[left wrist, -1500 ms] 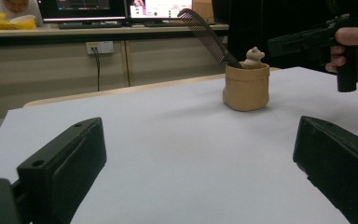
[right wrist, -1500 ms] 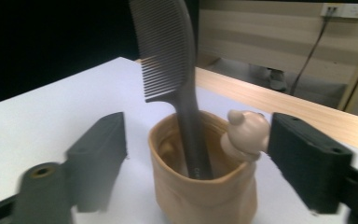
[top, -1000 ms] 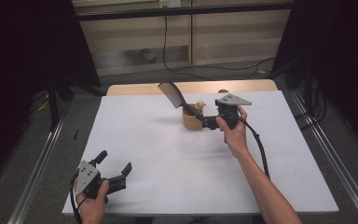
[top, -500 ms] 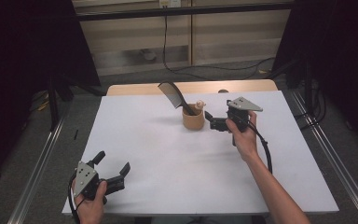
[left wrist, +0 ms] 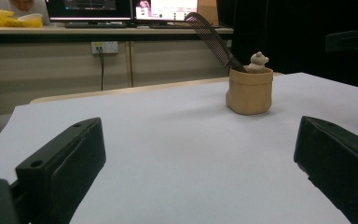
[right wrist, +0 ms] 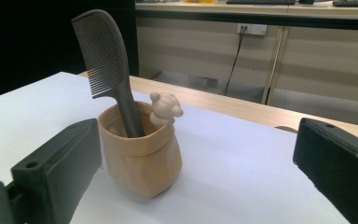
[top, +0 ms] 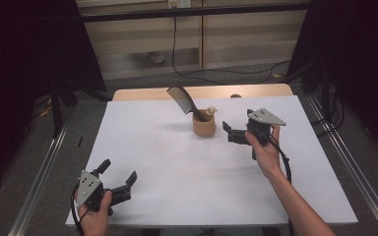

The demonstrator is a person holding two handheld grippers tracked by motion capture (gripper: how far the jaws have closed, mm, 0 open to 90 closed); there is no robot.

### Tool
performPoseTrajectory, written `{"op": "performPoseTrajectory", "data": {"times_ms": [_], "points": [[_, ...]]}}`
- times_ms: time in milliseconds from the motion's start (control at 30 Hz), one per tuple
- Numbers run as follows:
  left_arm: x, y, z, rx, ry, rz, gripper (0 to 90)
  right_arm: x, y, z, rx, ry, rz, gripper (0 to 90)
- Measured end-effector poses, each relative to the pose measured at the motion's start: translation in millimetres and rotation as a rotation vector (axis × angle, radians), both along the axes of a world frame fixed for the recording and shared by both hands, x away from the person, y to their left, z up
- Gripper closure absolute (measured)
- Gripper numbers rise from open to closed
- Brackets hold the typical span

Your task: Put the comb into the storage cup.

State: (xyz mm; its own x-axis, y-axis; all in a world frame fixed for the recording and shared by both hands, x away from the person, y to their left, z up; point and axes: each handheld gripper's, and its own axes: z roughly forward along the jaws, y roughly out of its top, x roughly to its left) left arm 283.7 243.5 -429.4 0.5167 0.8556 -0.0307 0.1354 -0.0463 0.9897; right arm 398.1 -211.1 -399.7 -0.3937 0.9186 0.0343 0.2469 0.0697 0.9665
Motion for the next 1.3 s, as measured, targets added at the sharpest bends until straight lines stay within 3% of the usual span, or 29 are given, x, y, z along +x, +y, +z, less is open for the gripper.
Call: {"op": "performPoseTrajectory", "data": {"times_ms": [233,333,567,1300], "points": [[-1.2,1.7,0.0,-0.005,0.001,-0.006,2.2,-11.9,-2.3,0.5,-0.017,-0.031,-0.004,0.1],[-1.8,2.2,0.3,-0.026,0.003,-0.002,1.7,-16.3,-3.8,0.7,-0.01,-0.037,-0.001,0.1],[-2.2,1.9,-0.1,-0.015,0.002,0.002,1.7,-28.2,-12.1,-2.0,0.009,-0.028,-0.007,0.1],[-3.6,0.7,0.0,0.005,-0.003,0.018,2.3,-60.6,-44.8,-3.7,-0.016,-0.096,-0.071,0.1]]}}
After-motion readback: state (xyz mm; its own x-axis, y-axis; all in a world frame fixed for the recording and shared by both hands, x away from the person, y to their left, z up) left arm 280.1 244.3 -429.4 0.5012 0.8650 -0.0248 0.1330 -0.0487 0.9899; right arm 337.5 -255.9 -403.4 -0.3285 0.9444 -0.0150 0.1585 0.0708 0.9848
